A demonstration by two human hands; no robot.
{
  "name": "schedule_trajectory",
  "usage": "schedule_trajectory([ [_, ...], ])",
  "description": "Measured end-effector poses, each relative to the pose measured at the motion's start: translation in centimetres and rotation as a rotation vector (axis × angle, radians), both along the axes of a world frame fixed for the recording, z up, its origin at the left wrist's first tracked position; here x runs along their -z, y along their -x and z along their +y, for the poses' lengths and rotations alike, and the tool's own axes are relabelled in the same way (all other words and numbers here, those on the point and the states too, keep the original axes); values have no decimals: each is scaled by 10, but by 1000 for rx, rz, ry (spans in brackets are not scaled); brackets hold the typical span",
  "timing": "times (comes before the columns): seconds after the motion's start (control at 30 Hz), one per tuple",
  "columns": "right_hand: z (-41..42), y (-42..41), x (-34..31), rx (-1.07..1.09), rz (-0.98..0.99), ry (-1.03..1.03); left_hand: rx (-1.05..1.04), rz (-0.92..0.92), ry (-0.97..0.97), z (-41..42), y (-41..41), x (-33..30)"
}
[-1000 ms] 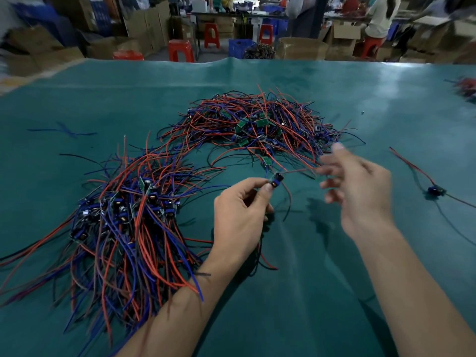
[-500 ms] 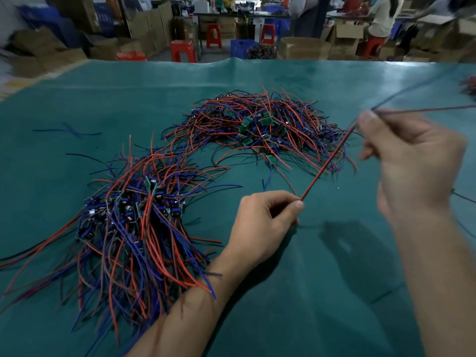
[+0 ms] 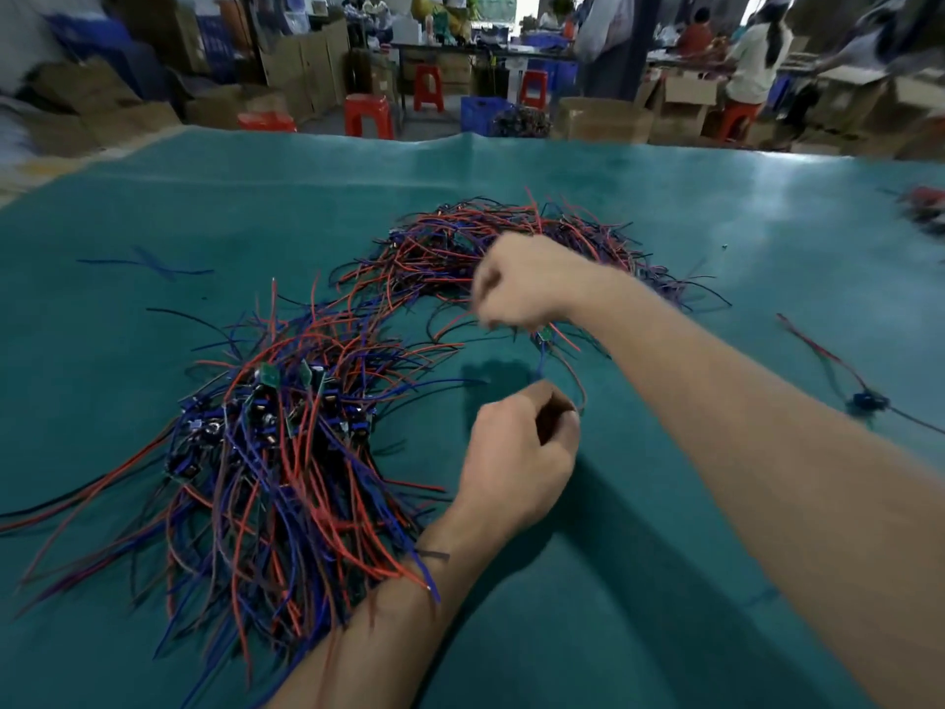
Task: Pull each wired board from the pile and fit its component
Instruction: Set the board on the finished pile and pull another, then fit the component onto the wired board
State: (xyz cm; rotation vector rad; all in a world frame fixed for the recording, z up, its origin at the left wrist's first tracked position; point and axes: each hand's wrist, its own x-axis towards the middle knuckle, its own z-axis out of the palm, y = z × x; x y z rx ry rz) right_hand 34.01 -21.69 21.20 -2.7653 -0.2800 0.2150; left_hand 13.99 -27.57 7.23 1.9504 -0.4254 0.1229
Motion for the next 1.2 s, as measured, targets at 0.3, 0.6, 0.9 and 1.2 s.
schedule_trajectory([
  [0.3, -213, 112, 78, 342, -70, -79, -190, 49, 147, 2, -1, -6],
  [0.6, -219, 195, 90, 353, 228, -1327, -48, 119, 204, -1, -2, -2],
  [0.9, -202, 203, 105, 347, 42, -1460, -22, 194, 247, 1, -7, 3],
  [1.2, -200, 203, 108, 389, -246, -1287, -53, 106, 121, 3, -9, 4],
])
